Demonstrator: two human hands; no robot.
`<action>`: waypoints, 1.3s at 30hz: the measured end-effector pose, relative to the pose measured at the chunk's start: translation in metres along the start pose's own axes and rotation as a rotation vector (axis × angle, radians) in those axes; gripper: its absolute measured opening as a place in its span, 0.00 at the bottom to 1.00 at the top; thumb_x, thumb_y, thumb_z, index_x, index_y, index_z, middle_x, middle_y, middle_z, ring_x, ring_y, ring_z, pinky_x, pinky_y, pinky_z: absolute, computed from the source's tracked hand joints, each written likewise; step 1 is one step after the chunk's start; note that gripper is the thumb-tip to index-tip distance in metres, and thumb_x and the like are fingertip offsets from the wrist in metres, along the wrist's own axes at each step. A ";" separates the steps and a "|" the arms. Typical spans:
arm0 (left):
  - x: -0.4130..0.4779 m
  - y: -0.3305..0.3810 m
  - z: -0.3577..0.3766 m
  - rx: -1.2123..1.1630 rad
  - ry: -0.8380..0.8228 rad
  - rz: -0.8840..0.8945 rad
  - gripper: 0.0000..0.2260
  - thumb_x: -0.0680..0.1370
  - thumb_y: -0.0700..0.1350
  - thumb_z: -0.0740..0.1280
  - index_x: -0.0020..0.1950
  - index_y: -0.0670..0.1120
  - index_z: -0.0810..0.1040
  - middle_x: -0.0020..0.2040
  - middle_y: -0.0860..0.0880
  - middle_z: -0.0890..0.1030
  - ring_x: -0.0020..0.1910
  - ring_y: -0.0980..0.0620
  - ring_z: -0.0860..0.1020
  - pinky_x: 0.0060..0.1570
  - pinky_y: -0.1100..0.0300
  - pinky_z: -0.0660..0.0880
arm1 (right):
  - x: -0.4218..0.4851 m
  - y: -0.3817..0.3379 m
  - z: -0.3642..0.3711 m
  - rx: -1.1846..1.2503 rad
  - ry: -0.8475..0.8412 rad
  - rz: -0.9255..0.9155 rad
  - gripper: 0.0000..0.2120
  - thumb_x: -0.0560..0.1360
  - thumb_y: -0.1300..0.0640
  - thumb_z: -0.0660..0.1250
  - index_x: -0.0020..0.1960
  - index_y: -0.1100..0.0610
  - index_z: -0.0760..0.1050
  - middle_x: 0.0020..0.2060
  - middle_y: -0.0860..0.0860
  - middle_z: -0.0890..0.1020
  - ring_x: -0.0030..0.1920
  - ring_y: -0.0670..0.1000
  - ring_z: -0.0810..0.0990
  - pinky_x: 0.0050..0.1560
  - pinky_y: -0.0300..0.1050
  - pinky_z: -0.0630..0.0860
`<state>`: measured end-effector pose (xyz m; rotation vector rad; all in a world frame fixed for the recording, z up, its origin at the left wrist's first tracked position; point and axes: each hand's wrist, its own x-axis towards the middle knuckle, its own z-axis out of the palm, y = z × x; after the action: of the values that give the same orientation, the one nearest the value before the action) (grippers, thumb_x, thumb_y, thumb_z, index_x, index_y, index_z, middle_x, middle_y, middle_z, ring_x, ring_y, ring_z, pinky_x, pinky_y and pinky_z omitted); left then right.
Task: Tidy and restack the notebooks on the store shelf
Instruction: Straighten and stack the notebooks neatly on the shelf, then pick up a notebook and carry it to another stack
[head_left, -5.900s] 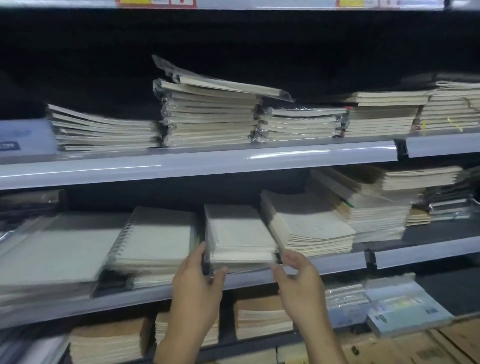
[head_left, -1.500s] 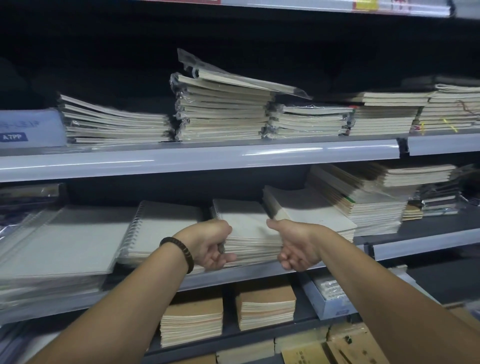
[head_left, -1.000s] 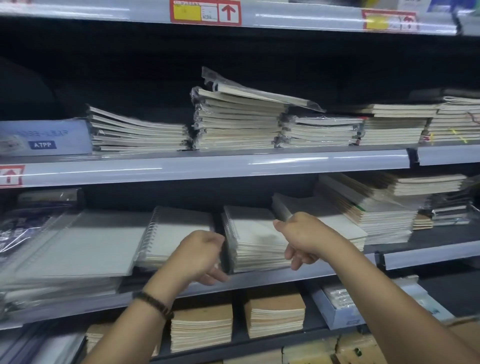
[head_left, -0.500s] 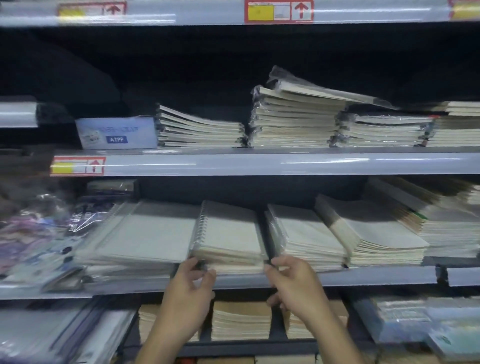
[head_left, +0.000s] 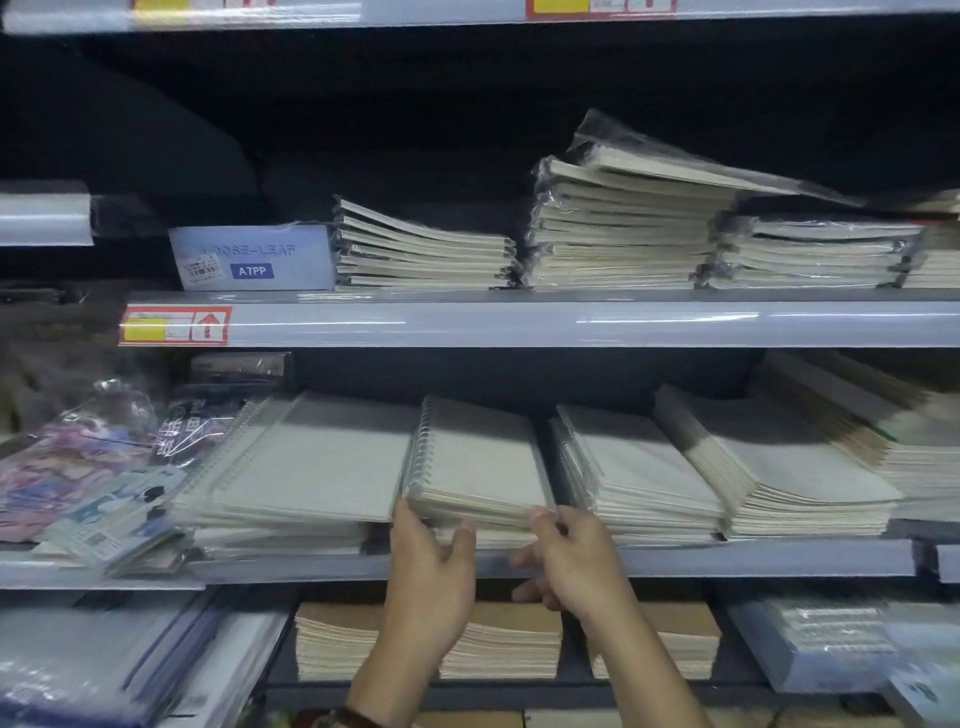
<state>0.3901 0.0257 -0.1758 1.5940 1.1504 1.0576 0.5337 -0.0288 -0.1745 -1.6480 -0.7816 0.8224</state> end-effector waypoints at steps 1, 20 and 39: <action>0.002 0.000 -0.002 -0.001 0.007 -0.005 0.21 0.82 0.42 0.68 0.73 0.53 0.67 0.65 0.54 0.78 0.64 0.55 0.77 0.64 0.57 0.72 | 0.000 -0.001 0.000 -0.005 -0.006 0.002 0.12 0.87 0.49 0.60 0.65 0.53 0.74 0.40 0.54 0.89 0.35 0.60 0.89 0.29 0.44 0.73; 0.045 0.002 -0.024 0.019 -0.135 -0.097 0.11 0.86 0.52 0.60 0.67 0.52 0.69 0.60 0.48 0.80 0.39 0.46 0.88 0.36 0.55 0.82 | 0.010 -0.014 -0.008 0.019 -0.098 0.136 0.14 0.87 0.48 0.59 0.65 0.58 0.73 0.37 0.58 0.89 0.34 0.56 0.88 0.27 0.41 0.75; 0.048 -0.008 -0.024 0.038 -0.250 -0.088 0.16 0.86 0.52 0.63 0.72 0.55 0.64 0.60 0.50 0.80 0.36 0.44 0.88 0.32 0.57 0.81 | 0.008 -0.025 -0.010 -0.011 -0.143 0.207 0.20 0.87 0.45 0.59 0.73 0.56 0.67 0.41 0.61 0.89 0.37 0.59 0.89 0.29 0.42 0.77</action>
<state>0.3750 0.0777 -0.1710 1.6370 1.0651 0.7587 0.5441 -0.0226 -0.1496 -1.7134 -0.7222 1.0928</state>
